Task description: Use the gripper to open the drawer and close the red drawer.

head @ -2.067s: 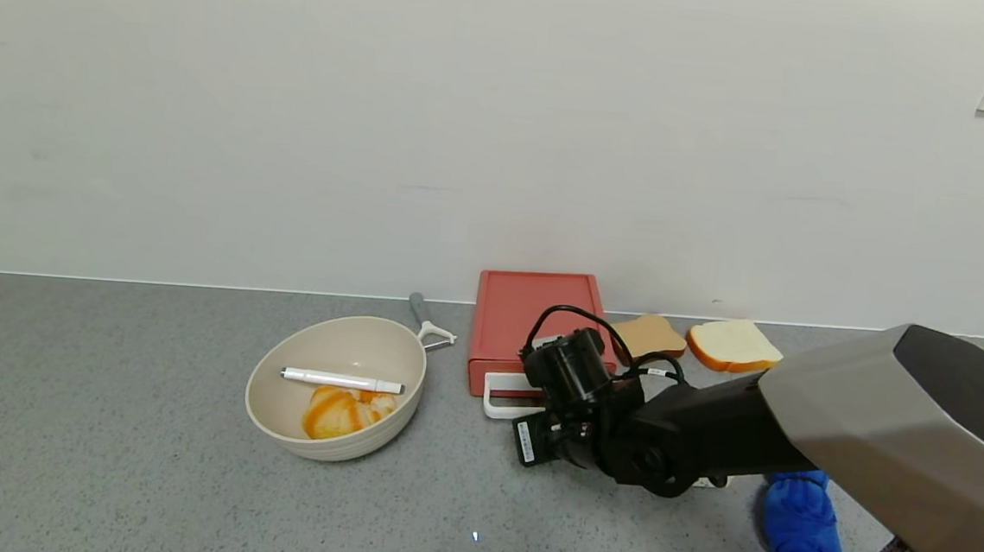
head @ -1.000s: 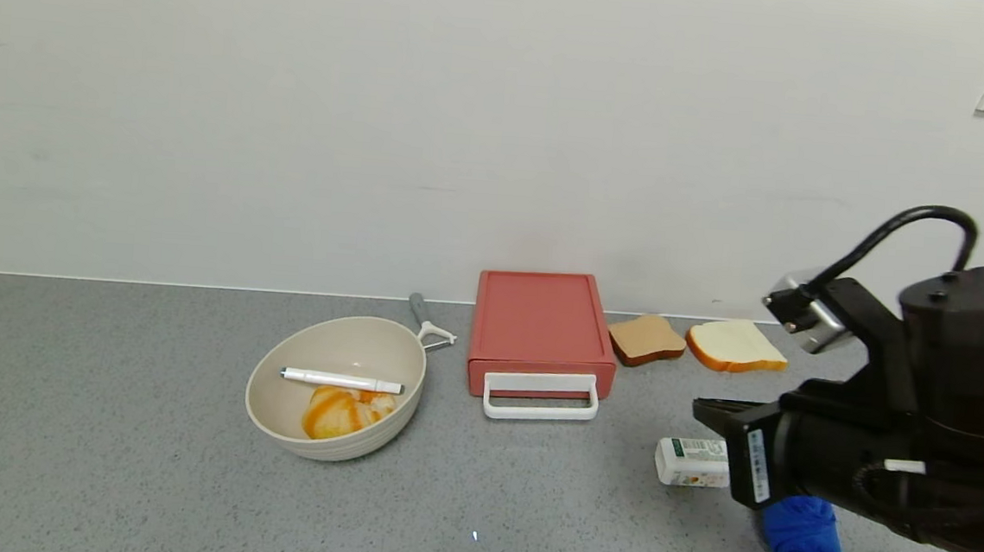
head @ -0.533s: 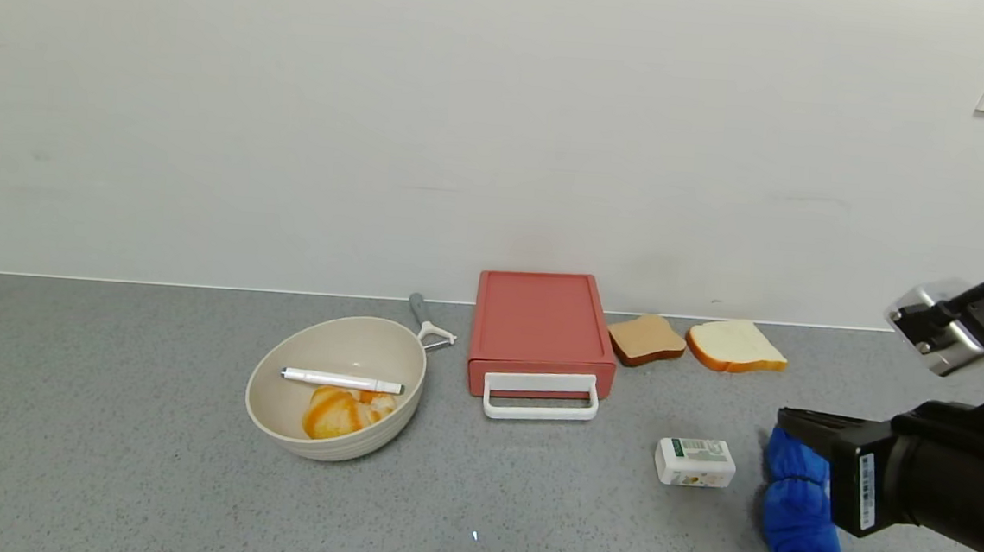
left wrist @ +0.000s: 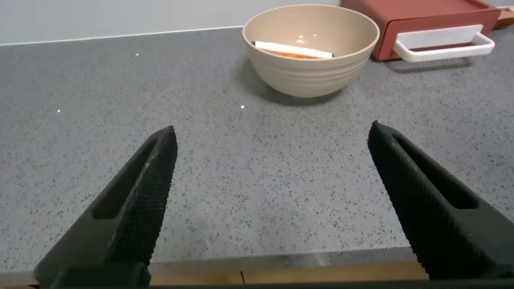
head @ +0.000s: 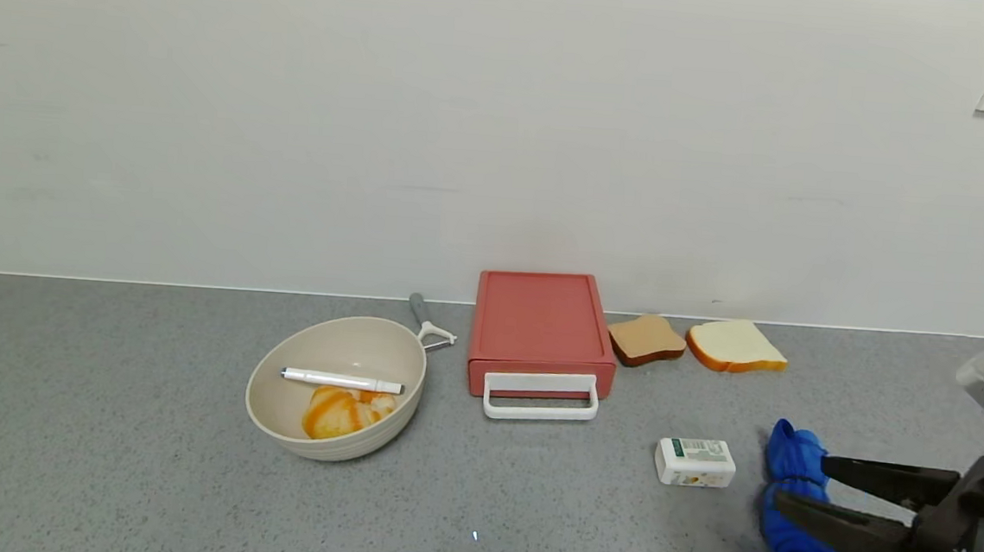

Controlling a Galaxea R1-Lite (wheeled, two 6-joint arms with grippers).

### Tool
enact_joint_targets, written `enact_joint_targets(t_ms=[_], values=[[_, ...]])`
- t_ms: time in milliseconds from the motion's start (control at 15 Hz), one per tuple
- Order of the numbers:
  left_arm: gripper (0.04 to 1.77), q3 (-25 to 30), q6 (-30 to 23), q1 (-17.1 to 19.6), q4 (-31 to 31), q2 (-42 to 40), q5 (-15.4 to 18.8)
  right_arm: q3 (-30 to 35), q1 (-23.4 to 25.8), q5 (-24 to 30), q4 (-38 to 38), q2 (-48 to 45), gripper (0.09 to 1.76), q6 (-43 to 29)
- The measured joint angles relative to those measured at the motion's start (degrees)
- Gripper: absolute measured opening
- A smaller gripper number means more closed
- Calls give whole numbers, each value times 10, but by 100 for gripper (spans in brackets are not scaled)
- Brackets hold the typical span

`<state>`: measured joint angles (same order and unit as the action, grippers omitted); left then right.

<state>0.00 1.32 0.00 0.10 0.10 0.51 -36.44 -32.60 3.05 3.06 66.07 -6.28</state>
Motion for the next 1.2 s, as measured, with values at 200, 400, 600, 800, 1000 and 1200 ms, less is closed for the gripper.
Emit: enact_joint_targets(t_ms=[200, 400, 600, 800, 1000, 1200], values=[[172, 0, 0, 0, 0, 0, 0, 21, 34, 49, 0, -43, 134, 11], [172, 0, 0, 0, 0, 0, 0, 39, 62, 52, -5, -88, 145, 16], [172, 0, 0, 0, 0, 0, 0, 47, 96, 49, -41, -141, 153, 18], [172, 0, 0, 0, 0, 0, 0, 41, 142, 42, -104, -211, 159, 18], [172, 0, 0, 0, 0, 0, 0, 36, 195, 12, -158, -292, 163, 18], [172, 0, 0, 0, 0, 0, 0, 31, 236, -22, -224, -377, 165, 18]])
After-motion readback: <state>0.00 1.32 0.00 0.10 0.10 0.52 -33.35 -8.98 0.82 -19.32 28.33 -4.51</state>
